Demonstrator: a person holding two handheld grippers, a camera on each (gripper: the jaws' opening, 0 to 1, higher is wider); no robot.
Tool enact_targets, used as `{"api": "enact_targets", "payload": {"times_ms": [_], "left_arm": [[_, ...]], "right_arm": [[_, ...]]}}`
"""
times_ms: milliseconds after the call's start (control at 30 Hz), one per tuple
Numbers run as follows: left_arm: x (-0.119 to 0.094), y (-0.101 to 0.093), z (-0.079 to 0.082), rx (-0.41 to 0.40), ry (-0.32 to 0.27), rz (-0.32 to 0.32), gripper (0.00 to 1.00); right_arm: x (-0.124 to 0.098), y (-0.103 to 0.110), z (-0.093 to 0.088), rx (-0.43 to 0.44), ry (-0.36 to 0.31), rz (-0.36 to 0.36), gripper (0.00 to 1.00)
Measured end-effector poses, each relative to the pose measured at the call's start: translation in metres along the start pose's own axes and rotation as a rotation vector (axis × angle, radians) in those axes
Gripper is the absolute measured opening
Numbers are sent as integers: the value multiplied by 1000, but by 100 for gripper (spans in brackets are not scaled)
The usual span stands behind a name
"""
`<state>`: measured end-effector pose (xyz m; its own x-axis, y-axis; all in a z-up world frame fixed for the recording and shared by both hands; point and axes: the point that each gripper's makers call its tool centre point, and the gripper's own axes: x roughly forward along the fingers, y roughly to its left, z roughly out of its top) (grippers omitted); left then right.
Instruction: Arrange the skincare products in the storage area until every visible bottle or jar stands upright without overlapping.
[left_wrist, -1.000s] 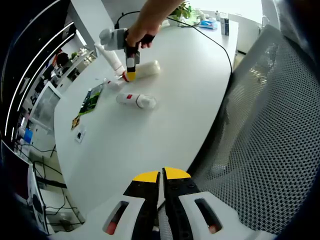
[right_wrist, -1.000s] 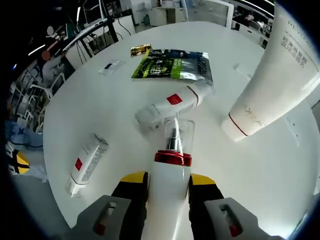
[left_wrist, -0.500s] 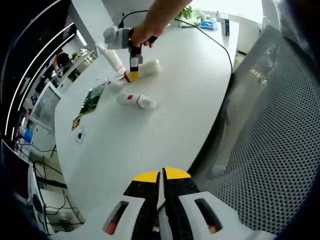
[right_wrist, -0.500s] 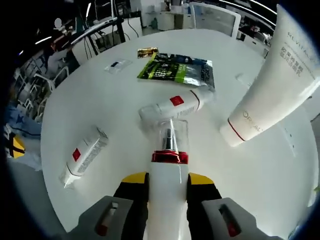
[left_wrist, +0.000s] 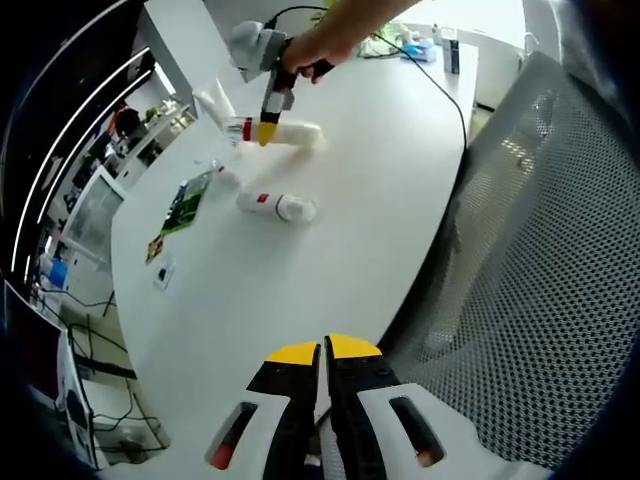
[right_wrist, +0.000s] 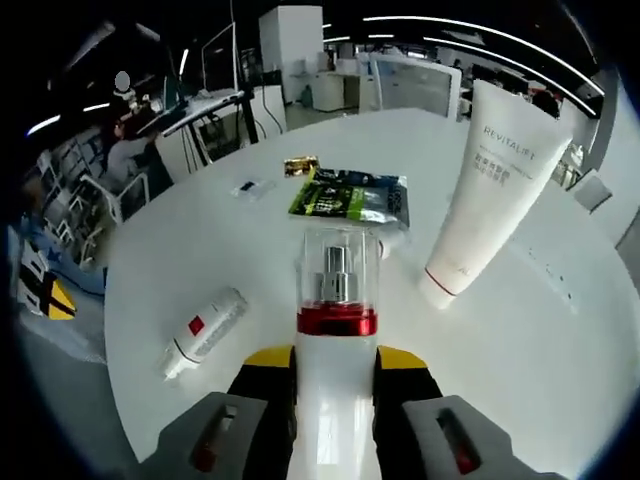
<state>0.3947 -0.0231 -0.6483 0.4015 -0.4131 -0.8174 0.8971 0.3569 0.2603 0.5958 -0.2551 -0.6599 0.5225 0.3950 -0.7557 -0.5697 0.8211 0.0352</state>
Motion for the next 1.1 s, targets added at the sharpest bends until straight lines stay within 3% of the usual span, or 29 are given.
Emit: {"api": "enact_targets", "payload": {"times_ms": [233,733,1100], "left_arm": [[-1,0,1,2,-6,4,1],[-2,1,5,5,-29,14,1],[-4,4,8,1,-45,30,0]], "right_arm": [[-15,15,4,72,-114,11,21],[-52,62,6,105,-227,53,21],[-92,107,9,132,-322,87,21]]}}
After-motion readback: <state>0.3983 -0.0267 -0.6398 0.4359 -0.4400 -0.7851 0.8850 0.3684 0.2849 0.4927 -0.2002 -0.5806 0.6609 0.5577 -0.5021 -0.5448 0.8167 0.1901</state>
